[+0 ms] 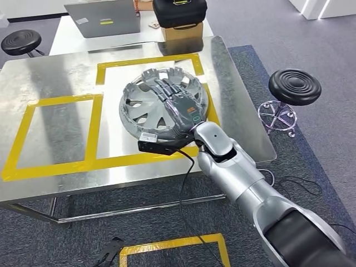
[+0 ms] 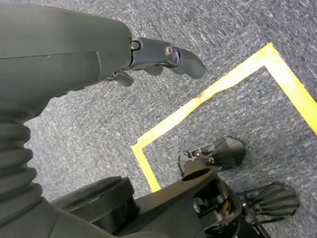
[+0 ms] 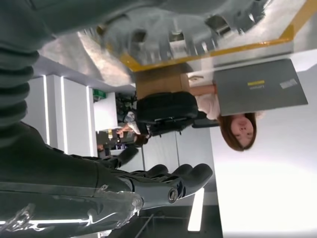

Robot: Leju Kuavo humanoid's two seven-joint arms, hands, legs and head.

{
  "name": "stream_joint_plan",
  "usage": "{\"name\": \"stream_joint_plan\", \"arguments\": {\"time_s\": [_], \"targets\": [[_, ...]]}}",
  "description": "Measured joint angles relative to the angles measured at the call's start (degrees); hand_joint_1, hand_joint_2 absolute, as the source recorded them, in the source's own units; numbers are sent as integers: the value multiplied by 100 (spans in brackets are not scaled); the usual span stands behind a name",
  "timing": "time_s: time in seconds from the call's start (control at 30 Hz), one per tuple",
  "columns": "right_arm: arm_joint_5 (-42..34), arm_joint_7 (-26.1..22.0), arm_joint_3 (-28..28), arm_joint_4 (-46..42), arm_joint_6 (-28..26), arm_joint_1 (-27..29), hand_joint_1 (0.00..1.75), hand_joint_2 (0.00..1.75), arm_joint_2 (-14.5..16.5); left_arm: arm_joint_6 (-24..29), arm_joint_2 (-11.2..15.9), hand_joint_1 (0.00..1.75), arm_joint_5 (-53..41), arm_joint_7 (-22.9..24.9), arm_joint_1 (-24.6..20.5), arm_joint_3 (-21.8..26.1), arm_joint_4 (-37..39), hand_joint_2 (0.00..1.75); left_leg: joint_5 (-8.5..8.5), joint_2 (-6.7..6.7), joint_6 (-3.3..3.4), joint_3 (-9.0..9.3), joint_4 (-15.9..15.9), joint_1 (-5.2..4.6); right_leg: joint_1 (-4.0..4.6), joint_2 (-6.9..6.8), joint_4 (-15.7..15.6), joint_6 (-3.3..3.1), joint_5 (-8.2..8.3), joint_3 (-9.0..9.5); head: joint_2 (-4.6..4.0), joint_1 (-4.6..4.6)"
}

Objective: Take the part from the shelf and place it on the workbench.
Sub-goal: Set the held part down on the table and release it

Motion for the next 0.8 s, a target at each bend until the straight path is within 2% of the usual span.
{"name": "stream_joint_plan", "arguments": {"time_s": [0.27, 0.8], "targets": [[4, 0, 0, -141, 1, -387, 0, 0, 122, 28, -5, 0, 3, 56, -62, 0, 0, 0, 20, -1, 14, 17, 48, -7, -9, -5, 0, 26, 31, 31, 0, -1], [-73, -49, 0, -458, -98, -294, 0, 0, 147, 183, -4, 0, -46, 109, -62, -4, 0, 0, 11, -1, 30, 8, 92, -13, -9, -6, 0, 39, 38, 39, 0, 0]]}}
